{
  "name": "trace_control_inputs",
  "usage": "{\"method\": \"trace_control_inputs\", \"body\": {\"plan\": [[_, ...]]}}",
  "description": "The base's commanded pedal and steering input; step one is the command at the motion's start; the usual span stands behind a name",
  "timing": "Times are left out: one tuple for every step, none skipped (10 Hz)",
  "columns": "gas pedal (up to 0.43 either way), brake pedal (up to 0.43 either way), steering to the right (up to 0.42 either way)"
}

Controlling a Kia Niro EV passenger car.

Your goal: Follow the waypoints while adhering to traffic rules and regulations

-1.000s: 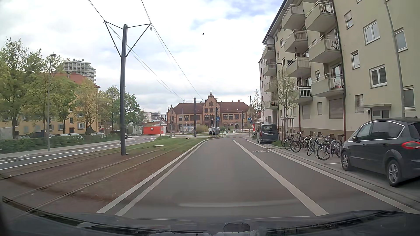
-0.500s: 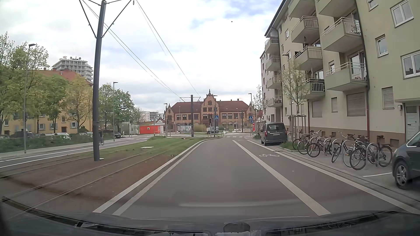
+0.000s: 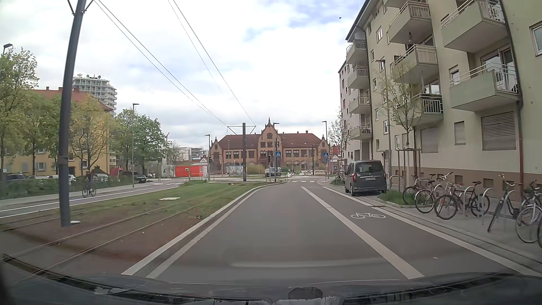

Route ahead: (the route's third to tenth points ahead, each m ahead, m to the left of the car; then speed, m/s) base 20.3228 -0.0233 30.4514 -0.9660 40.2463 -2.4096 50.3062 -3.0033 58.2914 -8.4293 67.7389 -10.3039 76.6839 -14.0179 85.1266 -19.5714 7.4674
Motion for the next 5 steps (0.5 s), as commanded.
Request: {"method": "trace_control_inputs", "body": {"plan": [[0.189, 0.0, 0.005], [0.189, 0.0, 0.005], [0.189, 0.0, 0.004], [0.189, 0.0, 0.004], [0.189, 0.0, 0.005]]}}
